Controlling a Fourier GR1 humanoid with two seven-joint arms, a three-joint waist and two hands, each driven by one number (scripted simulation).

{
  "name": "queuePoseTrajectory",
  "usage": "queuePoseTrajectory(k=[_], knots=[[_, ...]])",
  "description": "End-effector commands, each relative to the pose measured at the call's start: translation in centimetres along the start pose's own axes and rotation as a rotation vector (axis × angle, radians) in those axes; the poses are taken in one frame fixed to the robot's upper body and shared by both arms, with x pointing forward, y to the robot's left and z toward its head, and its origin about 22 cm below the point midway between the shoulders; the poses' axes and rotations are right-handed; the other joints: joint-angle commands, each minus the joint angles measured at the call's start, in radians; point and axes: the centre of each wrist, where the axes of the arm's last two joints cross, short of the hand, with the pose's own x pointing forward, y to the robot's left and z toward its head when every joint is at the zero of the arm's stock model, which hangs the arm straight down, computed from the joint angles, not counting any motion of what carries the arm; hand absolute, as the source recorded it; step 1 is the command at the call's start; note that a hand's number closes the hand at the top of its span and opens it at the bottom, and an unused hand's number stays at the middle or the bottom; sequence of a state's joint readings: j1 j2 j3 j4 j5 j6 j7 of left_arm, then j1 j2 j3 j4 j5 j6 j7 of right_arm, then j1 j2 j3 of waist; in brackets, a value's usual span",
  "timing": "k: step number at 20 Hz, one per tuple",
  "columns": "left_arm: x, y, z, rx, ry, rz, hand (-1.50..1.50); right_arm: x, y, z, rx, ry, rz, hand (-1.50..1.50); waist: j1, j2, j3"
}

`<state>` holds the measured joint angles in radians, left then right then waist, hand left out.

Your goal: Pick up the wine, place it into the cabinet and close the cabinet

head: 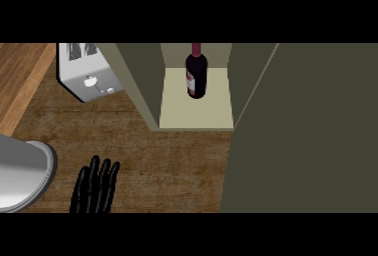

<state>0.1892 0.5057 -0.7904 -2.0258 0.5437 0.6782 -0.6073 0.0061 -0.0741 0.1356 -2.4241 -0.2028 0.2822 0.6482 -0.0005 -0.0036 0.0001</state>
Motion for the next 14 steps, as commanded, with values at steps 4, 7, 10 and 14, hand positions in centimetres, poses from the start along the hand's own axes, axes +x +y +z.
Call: queuePoseTrajectory(k=[4, 7, 10, 14], knots=[[2.7, 3.1, -0.1, 0.036, -0.018, -0.020, -1.50, 1.2, 2.3, 2.4, 0.149, 0.024, -0.203, 1.50, 0.002, -0.001, 0.000], [2.8, 4.1, 0.2, 0.034, -0.055, -0.022, -1.50, 0.9, 4.1, 1.8, 0.190, 0.040, -0.247, 1.50, 0.007, -0.002, -0.001], [3.6, 5.5, -0.9, 0.047, -0.054, -0.010, -1.50, 1.6, 4.4, 2.3, 0.302, 0.024, -0.158, 1.50, 0.004, -0.001, -0.001], [4.6, 7.7, -1.9, 0.085, -0.071, -0.033, -1.50, 2.3, 6.4, 2.4, 0.374, -0.031, -0.161, 1.50, 0.000, -0.003, -0.001]])
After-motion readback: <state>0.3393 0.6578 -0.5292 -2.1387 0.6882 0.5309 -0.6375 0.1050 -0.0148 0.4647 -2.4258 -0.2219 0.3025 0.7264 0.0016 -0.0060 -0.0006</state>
